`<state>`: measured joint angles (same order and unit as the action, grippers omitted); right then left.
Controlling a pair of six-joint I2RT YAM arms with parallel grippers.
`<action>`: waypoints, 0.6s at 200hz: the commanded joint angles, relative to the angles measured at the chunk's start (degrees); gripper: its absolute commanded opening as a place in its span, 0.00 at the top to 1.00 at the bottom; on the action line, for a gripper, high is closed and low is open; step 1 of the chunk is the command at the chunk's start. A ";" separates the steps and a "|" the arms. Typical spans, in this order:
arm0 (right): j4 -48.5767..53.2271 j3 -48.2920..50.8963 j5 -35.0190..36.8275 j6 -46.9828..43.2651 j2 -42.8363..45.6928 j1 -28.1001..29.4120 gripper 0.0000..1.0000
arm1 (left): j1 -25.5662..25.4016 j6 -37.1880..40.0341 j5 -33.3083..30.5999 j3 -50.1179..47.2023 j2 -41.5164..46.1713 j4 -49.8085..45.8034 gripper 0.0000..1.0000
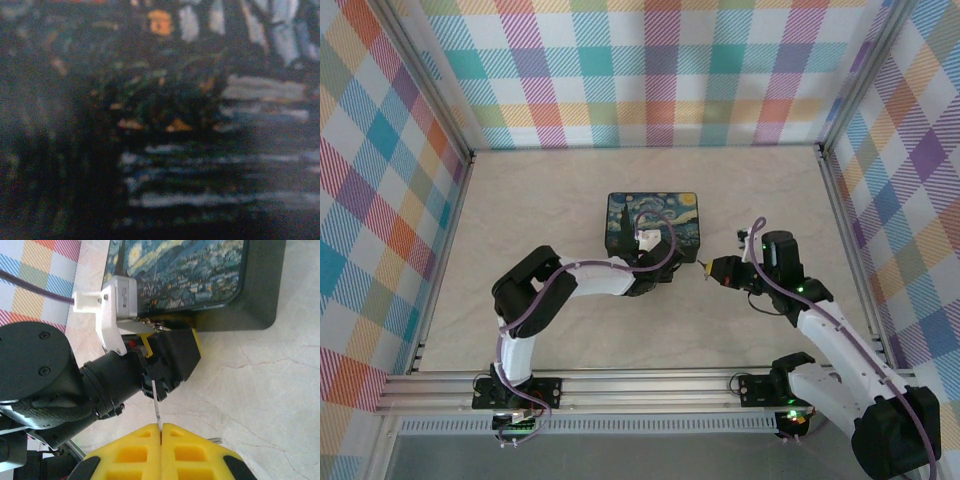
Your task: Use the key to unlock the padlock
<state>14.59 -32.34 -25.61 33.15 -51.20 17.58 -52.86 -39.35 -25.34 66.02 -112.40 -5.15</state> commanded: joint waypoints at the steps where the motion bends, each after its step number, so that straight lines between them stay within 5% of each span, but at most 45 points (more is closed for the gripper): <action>1: -1.06 1.15 -2.23 -0.24 0.31 -0.27 1.00 | -0.49 0.32 -3.88 2.42 -1.14 -1.70 0.52; 56: 0.00 0.88 -5.14 -2.46 -0.04 -0.29 1.00 | -0.75 1.92 -3.22 3.74 -1.74 -3.73 0.76; 120: 0.72 1.38 -7.34 -4.30 -0.64 -0.27 1.00 | -0.49 6.15 7.59 8.67 3.52 -18.73 0.92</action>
<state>14.76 -31.55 -30.79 30.55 -51.70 17.58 -52.90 -36.01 -22.63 71.90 -113.56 -15.86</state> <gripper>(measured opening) 0.064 0.304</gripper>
